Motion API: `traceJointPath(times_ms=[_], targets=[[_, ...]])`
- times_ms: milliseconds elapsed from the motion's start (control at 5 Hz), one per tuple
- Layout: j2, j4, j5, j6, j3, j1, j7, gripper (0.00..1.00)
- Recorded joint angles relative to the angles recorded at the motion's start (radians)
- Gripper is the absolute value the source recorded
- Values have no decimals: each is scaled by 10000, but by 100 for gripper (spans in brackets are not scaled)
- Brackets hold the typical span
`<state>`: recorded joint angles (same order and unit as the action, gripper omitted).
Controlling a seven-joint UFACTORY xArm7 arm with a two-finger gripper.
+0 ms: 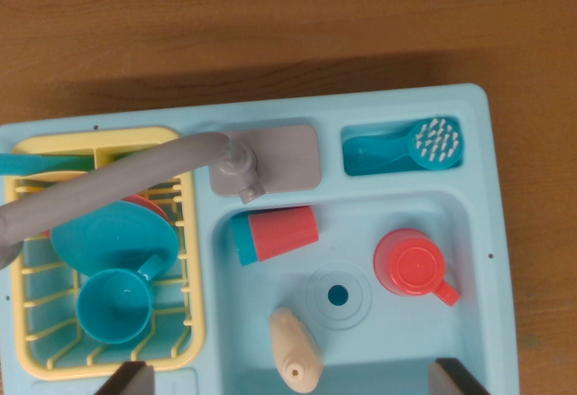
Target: Pick detergent from the sink
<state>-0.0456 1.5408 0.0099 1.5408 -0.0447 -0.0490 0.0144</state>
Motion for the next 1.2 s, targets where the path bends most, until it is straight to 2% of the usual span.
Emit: traceJointPath(times_ms=[200,400,600,800,1000,1200], targets=[[16,-205,29,-206,-14,5,-132,0],[16,-205,29,-206,-14,5,-132,0],[37,-463,66,-464,-32,12,-297,0],[37,-463,66,-464,-32,12,-297,0],[60,-748,106,-751,-52,20,-480,0],[60,-748,106,-751,-52,20,-480,0]])
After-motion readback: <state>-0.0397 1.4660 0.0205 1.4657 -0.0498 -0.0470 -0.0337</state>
